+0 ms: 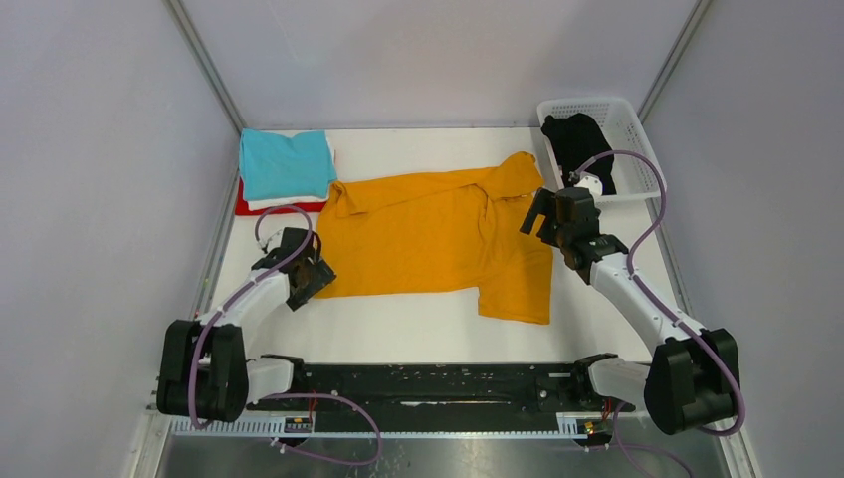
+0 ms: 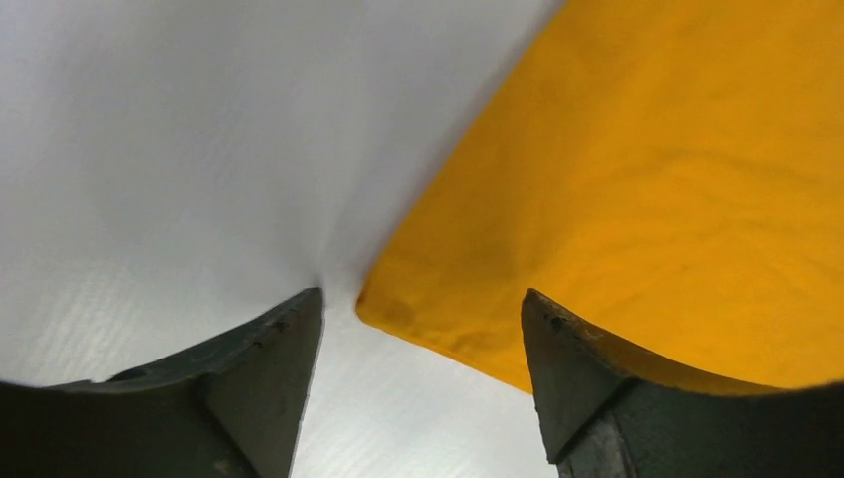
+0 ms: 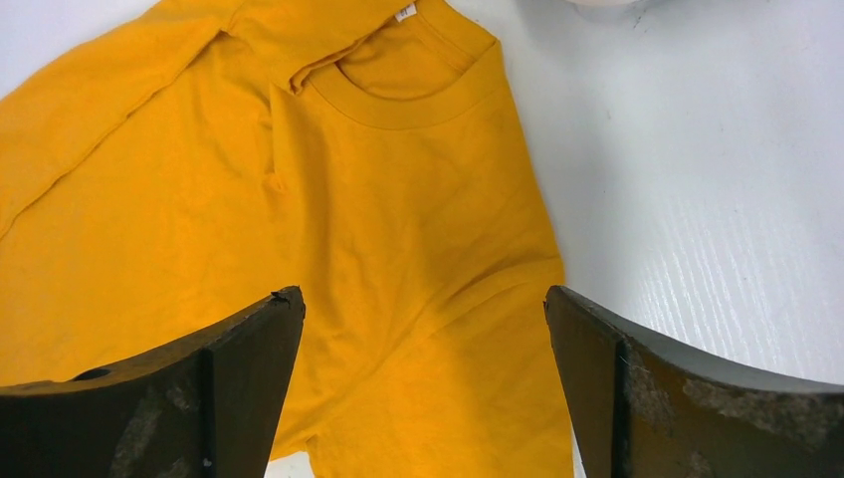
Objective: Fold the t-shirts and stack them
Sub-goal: Flatten out the tshirt
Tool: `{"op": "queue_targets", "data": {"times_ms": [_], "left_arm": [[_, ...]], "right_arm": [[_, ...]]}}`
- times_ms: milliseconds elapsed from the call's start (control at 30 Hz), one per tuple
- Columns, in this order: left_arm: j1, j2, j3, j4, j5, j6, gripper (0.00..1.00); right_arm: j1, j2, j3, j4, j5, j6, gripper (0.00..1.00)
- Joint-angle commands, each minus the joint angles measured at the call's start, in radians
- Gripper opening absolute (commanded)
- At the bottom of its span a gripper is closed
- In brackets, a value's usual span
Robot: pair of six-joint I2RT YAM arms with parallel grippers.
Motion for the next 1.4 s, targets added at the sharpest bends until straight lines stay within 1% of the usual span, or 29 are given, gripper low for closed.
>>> {"op": "queue_targets", "data": {"times_ms": [0, 167, 267, 300, 433, 600, 733, 833, 933, 1067, 1167, 1200, 1300, 1367], "left_arm": [[0.006, 0.080, 0.040, 0.005, -0.084, -0.030, 0.70], [0.013, 0.149, 0.077, -0.003, -0.086, -0.022, 0.57], [0.014, 0.179, 0.105, -0.030, -0.058, -0.017, 0.46], [0.013, 0.181, 0.107, -0.041, -0.051, -0.017, 0.44], [0.008, 0.168, 0.097, -0.122, -0.053, -0.035, 0.43], [-0.003, 0.110, 0.090, -0.199, -0.080, -0.059, 0.45], [-0.008, 0.110, 0.089, -0.179, -0.082, -0.059, 0.47], [-0.011, 0.162, 0.115, -0.160, -0.066, -0.051, 0.44], [-0.016, 0.207, 0.133, -0.144, -0.053, -0.049, 0.38], [-0.016, 0.245, 0.149, -0.135, -0.087, -0.049, 0.38], [-0.016, 0.272, 0.159, -0.111, -0.078, -0.039, 0.37], [-0.016, 0.283, 0.163, -0.105, -0.073, -0.038, 0.34], [-0.016, 0.292, 0.167, -0.096, -0.076, -0.029, 0.12], [-0.016, 0.289, 0.166, -0.092, -0.093, -0.025, 0.00]], "right_arm": [[0.000, 0.025, 0.043, -0.020, 0.004, 0.011, 0.99], [0.001, 0.035, 0.048, -0.028, 0.003, 0.012, 0.99], [0.001, 0.034, 0.048, -0.029, 0.010, 0.011, 0.99], [0.000, 0.034, 0.048, -0.029, 0.017, 0.010, 0.99], [-0.001, 0.038, 0.051, -0.039, 0.044, 0.008, 1.00], [0.000, 0.052, 0.059, -0.040, 0.037, 0.008, 1.00], [0.000, 0.069, 0.063, -0.038, 0.037, 0.007, 0.99], [0.000, 0.075, 0.065, -0.041, 0.035, 0.005, 0.99], [0.000, 0.074, 0.065, -0.043, 0.038, 0.003, 0.99], [-0.001, 0.069, 0.063, -0.045, 0.045, -0.001, 1.00], [0.000, 0.069, 0.064, -0.047, 0.046, -0.004, 1.00], [0.000, 0.070, 0.064, -0.048, 0.046, -0.005, 1.00], [0.000, 0.069, 0.064, -0.050, 0.048, -0.005, 0.99], [-0.001, 0.066, 0.064, -0.057, 0.047, -0.004, 0.99]]}}
